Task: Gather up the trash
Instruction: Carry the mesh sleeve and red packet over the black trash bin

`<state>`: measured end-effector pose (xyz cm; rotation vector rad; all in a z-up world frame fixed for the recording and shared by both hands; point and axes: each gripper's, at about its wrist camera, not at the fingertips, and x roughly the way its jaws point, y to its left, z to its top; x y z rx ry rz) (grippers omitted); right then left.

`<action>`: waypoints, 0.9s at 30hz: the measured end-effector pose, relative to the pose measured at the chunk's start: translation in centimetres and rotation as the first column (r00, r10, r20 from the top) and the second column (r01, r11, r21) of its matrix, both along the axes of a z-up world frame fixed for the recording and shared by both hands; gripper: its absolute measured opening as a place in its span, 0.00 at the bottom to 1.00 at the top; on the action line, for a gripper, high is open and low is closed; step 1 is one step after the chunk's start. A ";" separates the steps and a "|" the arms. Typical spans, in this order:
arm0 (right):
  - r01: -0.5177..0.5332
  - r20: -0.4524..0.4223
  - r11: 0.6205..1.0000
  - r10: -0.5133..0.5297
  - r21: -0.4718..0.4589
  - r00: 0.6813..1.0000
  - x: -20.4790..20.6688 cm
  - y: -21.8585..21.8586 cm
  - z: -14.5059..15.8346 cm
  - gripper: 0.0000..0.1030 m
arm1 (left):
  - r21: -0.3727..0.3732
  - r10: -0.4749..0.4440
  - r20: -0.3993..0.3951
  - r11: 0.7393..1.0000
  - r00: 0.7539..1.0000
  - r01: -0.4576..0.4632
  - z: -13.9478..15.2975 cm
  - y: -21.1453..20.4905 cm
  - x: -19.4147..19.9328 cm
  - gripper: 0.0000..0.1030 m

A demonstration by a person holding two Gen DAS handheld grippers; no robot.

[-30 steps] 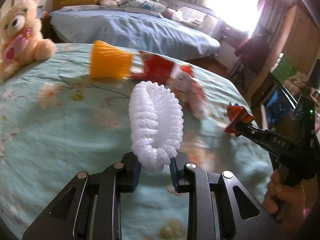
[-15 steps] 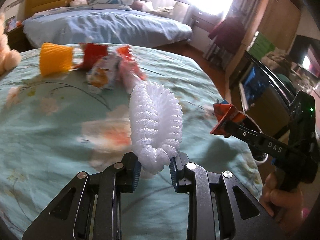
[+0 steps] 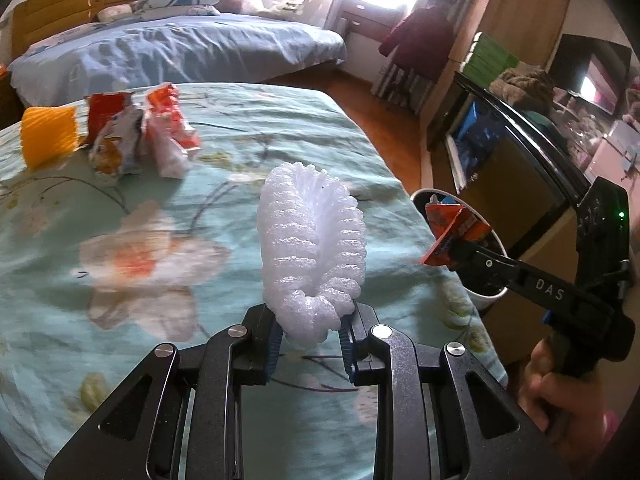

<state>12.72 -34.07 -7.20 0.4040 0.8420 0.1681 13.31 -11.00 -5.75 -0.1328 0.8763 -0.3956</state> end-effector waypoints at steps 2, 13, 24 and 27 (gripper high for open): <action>0.013 0.001 1.000 -0.013 0.000 1.000 -0.4 -0.7 0.0 0.15 | 0.003 -0.012 0.000 1.000 1.000 0.012 0.0 -0.6 -0.1 0.22; 0.058 0.011 0.998 -0.058 0.001 0.998 -1.7 -3.4 0.3 0.15 | 0.013 -0.076 0.004 0.997 0.997 0.076 0.4 -4.2 -0.2 0.22; 0.113 0.011 0.994 -0.113 0.009 0.994 -2.6 -6.1 0.4 0.15 | 0.023 -0.138 0.012 0.990 0.990 0.138 0.9 -7.8 -0.3 0.22; 0.125 0.009 0.992 -0.126 0.011 0.992 -2.8 -6.8 0.3 0.15 | 0.026 -0.151 0.010 0.988 0.988 0.151 0.9 -8.7 -0.3 0.22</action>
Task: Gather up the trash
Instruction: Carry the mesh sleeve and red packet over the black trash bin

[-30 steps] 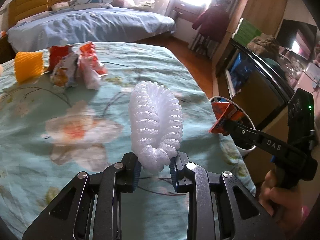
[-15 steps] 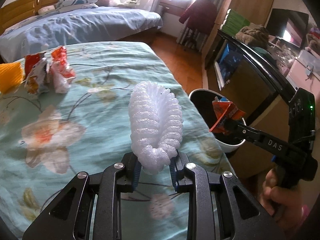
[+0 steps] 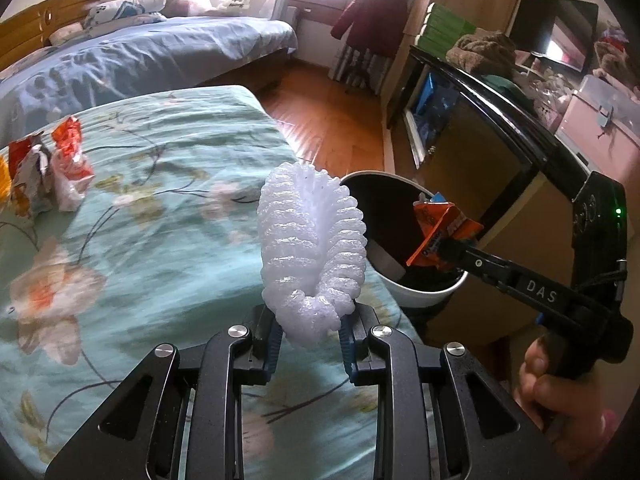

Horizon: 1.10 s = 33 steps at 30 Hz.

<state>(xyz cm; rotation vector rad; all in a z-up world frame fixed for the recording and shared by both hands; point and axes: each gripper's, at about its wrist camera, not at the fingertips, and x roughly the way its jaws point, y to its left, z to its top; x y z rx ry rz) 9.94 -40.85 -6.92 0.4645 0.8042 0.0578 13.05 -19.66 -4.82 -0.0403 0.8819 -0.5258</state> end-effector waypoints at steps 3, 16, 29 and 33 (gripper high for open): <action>0.013 -0.002 1.000 -0.013 0.002 1.000 -0.2 -0.6 0.0 0.15 | 0.005 -0.012 0.001 1.000 1.000 0.012 0.0 -0.9 0.0 0.22; 0.055 -0.005 0.998 -0.055 0.004 0.998 -0.7 -2.7 0.0 0.15 | 0.021 -0.062 0.000 0.998 0.998 0.062 0.1 -4.0 0.3 0.22; 0.099 -0.011 0.995 -0.099 -0.006 0.995 -0.6 -5.1 0.0 0.15 | 0.037 -0.129 -0.009 0.991 0.992 0.129 0.1 -7.2 0.9 0.22; 0.105 -0.015 0.994 -0.105 -0.012 0.994 -0.3 -5.6 0.0 0.15 | 0.043 -0.142 -0.016 0.989 0.990 0.143 -0.1 -7.9 1.4 0.22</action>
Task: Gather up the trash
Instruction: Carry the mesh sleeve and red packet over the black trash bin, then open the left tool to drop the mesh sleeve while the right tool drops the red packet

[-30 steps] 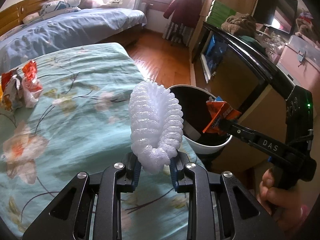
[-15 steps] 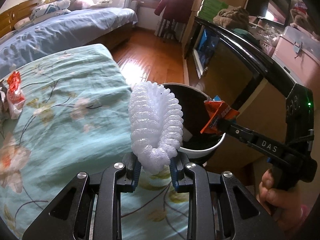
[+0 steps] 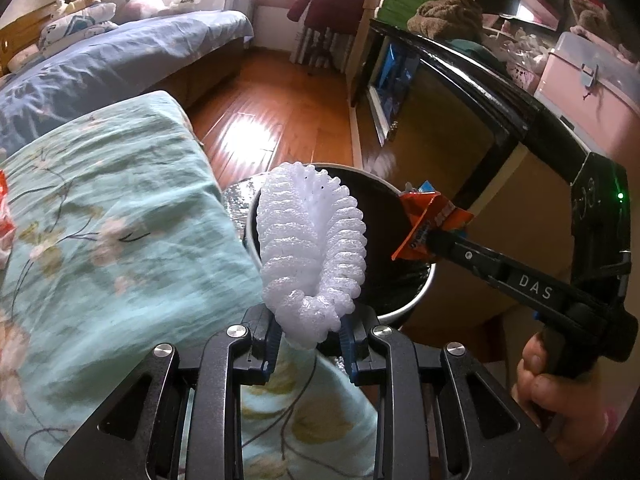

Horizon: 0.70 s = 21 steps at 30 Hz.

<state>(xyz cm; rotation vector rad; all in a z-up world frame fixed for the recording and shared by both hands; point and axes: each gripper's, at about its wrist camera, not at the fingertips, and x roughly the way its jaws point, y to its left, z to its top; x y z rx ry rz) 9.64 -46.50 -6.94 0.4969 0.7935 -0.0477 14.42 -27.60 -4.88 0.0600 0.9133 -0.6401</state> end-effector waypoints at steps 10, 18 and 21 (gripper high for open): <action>0.016 -0.005 1.000 -0.016 -0.010 1.000 1.3 -0.8 0.0 0.15 | 0.015 -0.017 -0.014 1.000 1.000 0.017 -0.5 -2.0 1.5 0.22; 0.025 -0.019 1.000 -0.025 -0.015 0.999 2.4 -1.4 -0.2 0.15 | 0.027 -0.016 -0.021 0.999 1.000 0.016 -0.9 -2.7 2.6 0.22; 0.028 -0.030 1.000 -0.028 -0.012 0.999 2.7 -1.7 -0.5 0.19 | 0.030 -0.013 -0.025 0.999 1.000 0.013 -1.0 -2.8 2.7 0.25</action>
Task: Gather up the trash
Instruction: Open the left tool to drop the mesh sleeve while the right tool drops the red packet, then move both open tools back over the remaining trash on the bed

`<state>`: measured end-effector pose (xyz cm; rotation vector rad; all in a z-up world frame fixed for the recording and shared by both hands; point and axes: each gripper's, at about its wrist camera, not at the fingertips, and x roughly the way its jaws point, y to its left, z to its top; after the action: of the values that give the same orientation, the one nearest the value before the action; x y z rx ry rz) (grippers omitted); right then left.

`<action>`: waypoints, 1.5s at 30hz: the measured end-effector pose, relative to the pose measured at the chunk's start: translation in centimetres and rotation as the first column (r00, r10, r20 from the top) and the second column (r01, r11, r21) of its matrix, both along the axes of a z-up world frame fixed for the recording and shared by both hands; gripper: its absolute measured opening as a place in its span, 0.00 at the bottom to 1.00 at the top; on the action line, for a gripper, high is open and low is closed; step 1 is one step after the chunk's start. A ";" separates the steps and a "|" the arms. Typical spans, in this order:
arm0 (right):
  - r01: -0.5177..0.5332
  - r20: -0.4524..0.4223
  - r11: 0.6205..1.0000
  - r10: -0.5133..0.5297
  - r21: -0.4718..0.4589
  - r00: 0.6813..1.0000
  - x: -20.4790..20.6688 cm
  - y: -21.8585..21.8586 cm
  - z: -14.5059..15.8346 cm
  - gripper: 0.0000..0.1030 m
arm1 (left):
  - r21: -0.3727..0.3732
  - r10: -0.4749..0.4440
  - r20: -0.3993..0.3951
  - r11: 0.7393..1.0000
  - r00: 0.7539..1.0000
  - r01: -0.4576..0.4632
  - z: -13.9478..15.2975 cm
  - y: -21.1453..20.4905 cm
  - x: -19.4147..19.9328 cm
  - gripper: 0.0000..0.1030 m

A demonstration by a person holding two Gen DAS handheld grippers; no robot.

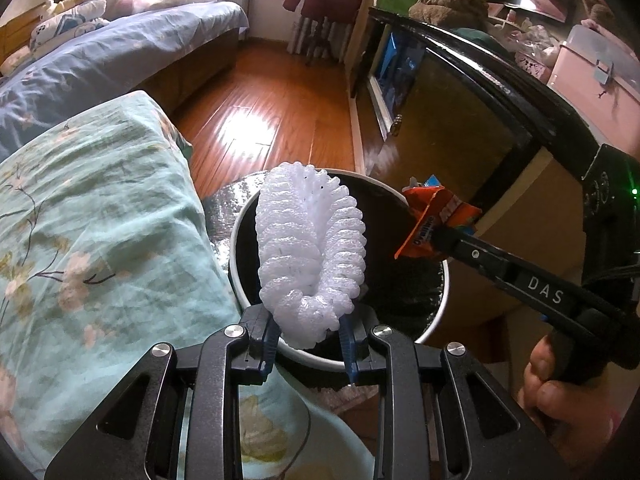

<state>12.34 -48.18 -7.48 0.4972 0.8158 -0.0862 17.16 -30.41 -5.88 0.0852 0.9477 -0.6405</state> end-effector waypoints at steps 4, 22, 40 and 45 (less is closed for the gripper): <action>0.007 -0.021 1.000 -0.007 0.026 1.000 0.5 -0.4 -0.5 0.26 | 0.003 0.010 -0.010 1.000 1.000 -0.010 -0.1 -0.3 0.4 0.51; -0.049 0.044 0.996 0.046 0.076 0.998 -0.6 3.0 0.8 0.73 | -0.063 0.117 0.002 0.991 0.993 -0.116 0.5 5.9 -1.7 0.59; -0.239 0.071 0.970 0.236 0.044 0.969 1.0 13.0 1.9 0.76 | -0.094 0.381 0.013 0.921 0.925 -0.378 0.4 19.1 -3.4 0.59; -0.294 0.065 0.955 0.291 0.039 0.955 1.7 15.7 1.7 0.76 | -0.099 0.437 0.006 0.895 0.899 -0.434 0.2 22.6 -3.4 0.59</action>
<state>14.01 -32.52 -5.77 0.4179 0.8277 0.2219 13.74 -7.80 -5.72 -0.2012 0.8693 -0.2649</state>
